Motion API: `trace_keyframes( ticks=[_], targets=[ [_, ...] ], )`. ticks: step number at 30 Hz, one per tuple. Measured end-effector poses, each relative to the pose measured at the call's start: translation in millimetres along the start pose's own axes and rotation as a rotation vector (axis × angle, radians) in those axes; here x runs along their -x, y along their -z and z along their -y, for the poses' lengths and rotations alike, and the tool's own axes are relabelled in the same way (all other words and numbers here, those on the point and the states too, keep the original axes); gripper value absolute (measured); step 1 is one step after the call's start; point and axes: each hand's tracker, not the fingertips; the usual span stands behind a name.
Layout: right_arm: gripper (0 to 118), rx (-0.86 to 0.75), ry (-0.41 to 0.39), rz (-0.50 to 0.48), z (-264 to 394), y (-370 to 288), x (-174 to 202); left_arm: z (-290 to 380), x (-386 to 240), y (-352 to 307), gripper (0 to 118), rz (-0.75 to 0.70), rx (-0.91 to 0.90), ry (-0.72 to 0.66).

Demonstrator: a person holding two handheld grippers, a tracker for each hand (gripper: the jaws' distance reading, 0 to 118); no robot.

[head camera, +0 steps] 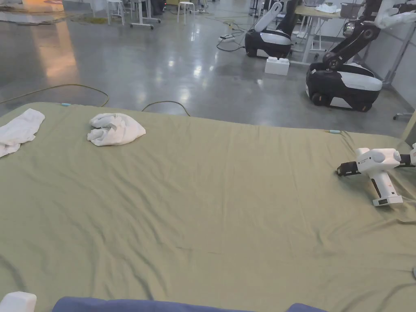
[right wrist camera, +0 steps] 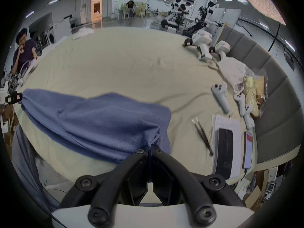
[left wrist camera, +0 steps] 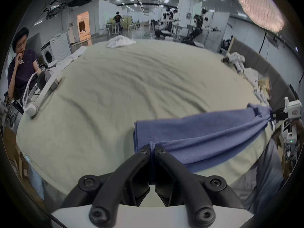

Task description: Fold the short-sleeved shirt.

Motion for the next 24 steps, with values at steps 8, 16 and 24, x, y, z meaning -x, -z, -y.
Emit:
trace_keyframes(
  ticks=[8, 16, 24],
  targets=[
    [1, 0.05, 0.031, 0.005, 24.6, 30.4, 11.5, 16.0, -13.1, 22.2, 0, -0.049, 0.06, 0.025],
    [88, -0.103, 0.121, 0.081, -3.3, -10.9, 12.8, -5.0, -32.5, -1.7, 83, -0.11, -0.123, -0.035],
    [88, -0.556, 0.191, 0.089, -70.0, -44.5, 49.3, -62.1, -73.3, -23.4, 79, -0.112, -0.425, -0.034]
  ],
)
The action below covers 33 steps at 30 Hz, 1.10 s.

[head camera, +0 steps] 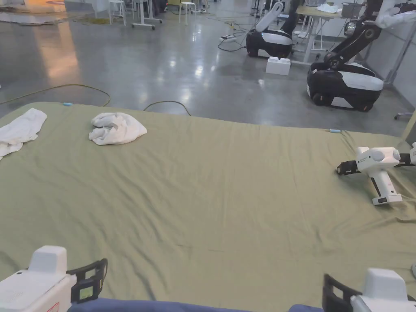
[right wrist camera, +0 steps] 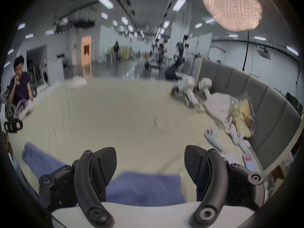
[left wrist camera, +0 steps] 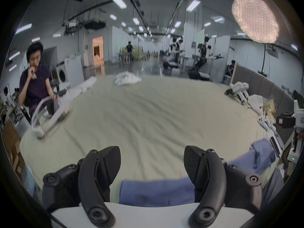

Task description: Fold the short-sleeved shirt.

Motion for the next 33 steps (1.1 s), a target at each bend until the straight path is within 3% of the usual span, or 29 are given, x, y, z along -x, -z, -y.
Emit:
trace_keyframes(
  ticks=[4, 6, 9, 11, 13, 14, 16, 22, 26, 33],
  targets=[
    [88, -0.176, 0.06, -0.002, -20.6, 7.6, 31.7, -27.6, -33.9, -4.1, 63, -0.047, -0.149, 0.046],
    [88, -0.256, 0.079, -0.007, -31.4, 6.4, 44.8, -40.4, -49.2, -10.0, 61, -0.058, -0.228, 0.06],
    [83, -0.345, 0.096, 0.003, -46.3, 1.3, 60.9, -54.4, -67.3, -18.1, 40, -0.092, -0.325, 0.09],
    [60, -0.396, 0.087, -0.011, -53.4, -3.6, 67.3, -61.8, -76.2, -23.9, 23, -0.102, -0.382, 0.103],
    [19, -0.406, 0.082, -0.022, -59.9, -4.4, 71.2, -67.2, -80.3, -27.9, 12, -0.105, -0.415, 0.097],
    [9, -0.412, 0.084, -0.026, -61.9, -5.1, 72.3, -69.7, -82.3, -30.2, 10, -0.104, -0.427, 0.097],
    [3, -0.422, 0.085, -0.021, -64.9, -5.1, 74.0, -74.9, -84.6, -33.9, 0, -0.107, -0.442, 0.097],
    [2, -0.454, 0.042, 0.013, -67.9, -12.1, 80.3, -80.2, -76.3, -48.7, 0, -0.09, -0.474, 0.08],
    [2, -0.447, 0.02, -0.005, -68.3, -11.4, 78.1, -71.9, -46.3, -50.6, 0, -0.068, -0.345, 0.079],
    [2, -0.362, -0.011, -0.044, -57.6, -1.0, 74.9, -23.1, 47.8, -34.0, 0, 0.065, 0.058, -0.089]
  ],
)
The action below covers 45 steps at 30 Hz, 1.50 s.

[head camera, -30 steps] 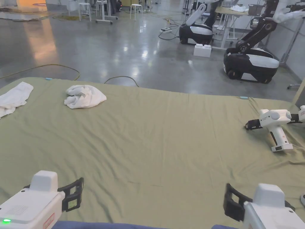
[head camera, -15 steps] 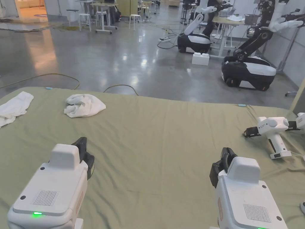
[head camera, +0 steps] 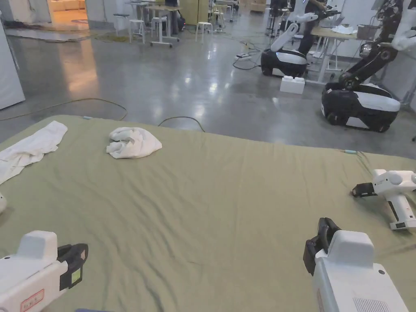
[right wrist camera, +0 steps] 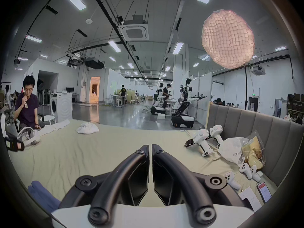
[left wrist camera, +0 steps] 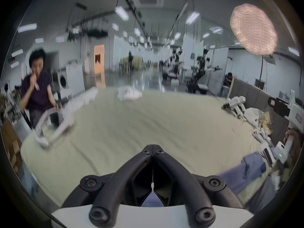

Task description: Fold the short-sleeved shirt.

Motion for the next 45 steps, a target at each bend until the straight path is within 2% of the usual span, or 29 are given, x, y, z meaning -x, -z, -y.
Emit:
trace_keyframes(
  ticks=[6, 7, 8, 9, 11, 12, 13, 14, 17, 20, 22, 24, 25, 27, 28, 31, 33, 35, 40, 45],
  targets=[
    [2, 0.085, 0.025, -0.018, 17.3, 3.8, 4.1, 51.4, 72.7, 26.8, 0, 0.134, 0.252, -0.242],
    [2, 0.092, 0.023, -0.023, 17.7, 2.5, 5.5, 53.1, 80.0, 37.4, 1, 0.157, 0.277, -0.277],
    [2, 0.102, 0.019, -0.031, 20.0, 2.9, 7.0, 59.4, 89.0, 45.1, 8, 0.195, 0.296, -0.325],
    [2, 0.11, 0.014, -0.036, 21.7, 3.6, 8.3, 65.9, 102.8, 55.4, 20, 0.227, 0.32, -0.363],
    [2, 0.121, 0.004, -0.041, 24.1, 3.7, 10.1, 77.6, 114.2, 69.3, 67, 0.272, 0.379, -0.394],
    [2, 0.126, 0.0, -0.04, 25.5, 4.0, 10.5, 84.6, 120.4, 77.5, 82, 0.3, 0.411, -0.424],
    [2, 0.131, 0.0, -0.038, 26.4, 4.1, 10.2, 89.9, 113.2, 78.7, 89, 0.321, 0.437, -0.448],
    [2, 0.138, 0.002, -0.037, 27.4, 4.2, 9.4, 96.5, 115.9, 82.2, 89, 0.287, 0.441, -0.481],
    [2, 0.158, 0.003, -0.032, 30.9, 4.0, 6.9, 107.1, 140.7, 90.3, 89, 0.383, 0.32, -0.548],
    [2, 0.169, -0.003, -0.023, 34.1, 4.2, 5.3, 108.7, 145.6, 98.4, 88, 0.438, 0.356, -0.61],
    [2, 0.183, 0.005, -0.022, 35.7, 5.3, 5.1, 107.8, 135.1, 95.0, 84, 0.496, 0.365, -0.634],
    [2, 0.188, 0.014, -0.023, 37.0, 4.6, 6.4, 110.4, 131.9, 101.3, 71, 0.534, 0.387, -0.654],
    [2, 0.19, 0.015, -0.023, 37.7, 4.7, 7.3, 112.8, 134.6, 106.4, 53, 0.539, 0.394, -0.663],
    [2, 0.194, 0.015, -0.026, 39.4, 4.4, 9.8, 117.1, 131.1, 115.3, 24, 0.536, 0.428, -0.68],
    [2, 0.196, 0.015, -0.027, 39.8, 4.5, 10.7, 112.9, 110.1, 102.3, 18, 0.506, 0.447, -0.674],
    [2, 0.201, 0.022, -0.034, 39.8, 4.0, 12.7, 116.0, 106.1, 97.9, 10, 0.499, 0.43, -0.674],
    [2, 0.202, 0.019, -0.036, 39.9, 4.0, 13.1, 110.3, 100.7, 87.6, 10, 0.494, 0.42, -0.677],
    [2, 0.203, 0.013, -0.037, 40.5, 4.9, 12.9, 105.3, 91.3, 77.1, 8, 0.472, 0.398, -0.607],
    [2, 0.208, 0.02, -0.041, 40.9, 7.9, 11.8, 86.1, 86.7, 59.3, 7, 0.474, 0.341, -0.644],
    [2, 0.209, 0.019, -0.049, 40.9, 9.1, 10.9, 49.8, 84.7, 40.7, 6, 0.457, 0.305, -0.566]
  ],
)
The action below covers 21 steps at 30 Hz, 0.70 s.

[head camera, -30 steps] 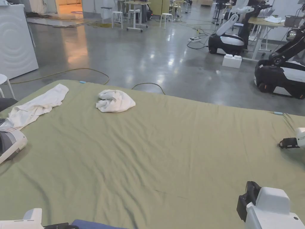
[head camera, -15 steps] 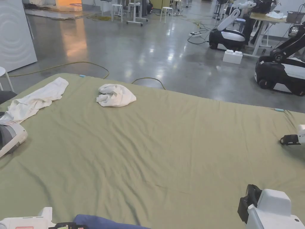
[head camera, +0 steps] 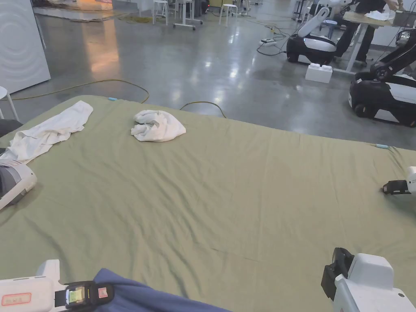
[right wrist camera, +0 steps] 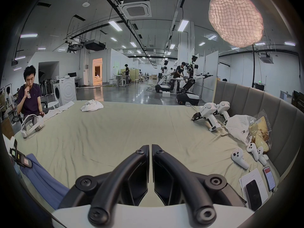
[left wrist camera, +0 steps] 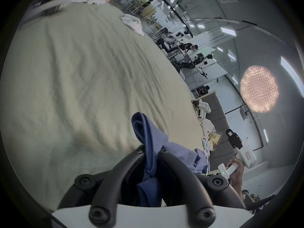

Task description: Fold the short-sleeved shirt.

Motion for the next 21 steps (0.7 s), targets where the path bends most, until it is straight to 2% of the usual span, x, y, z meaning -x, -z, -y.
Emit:
trace_keyframes(
  ticks=[3, 9, 12, 15, 21],
  targets=[
    [2, -0.002, 0.004, -0.004, -0.5, 1.4, -1.6, -14.0, -17.1, -22.4, 6, -0.038, -0.044, 0.026],
    [2, -0.01, 0.007, -0.012, -1.1, 2.8, -3.6, -31.8, -33.9, -67.8, 6, -0.22, -0.115, 0.101],
    [2, -0.014, 0.013, -0.017, -1.3, 3.2, -3.7, -25.5, -51.7, -68.8, 6, -0.277, -0.084, 0.135],
    [2, -0.014, 0.024, -0.022, -0.9, 4.3, -5.3, -16.1, -70.9, -61.1, 6, -0.258, -0.069, 0.137],
    [2, -0.016, 0.034, -0.022, 0.0, 0.6, -10.8, 11.5, -114.7, -23.5, 6, -0.04, 0.015, 0.098]
  ],
)
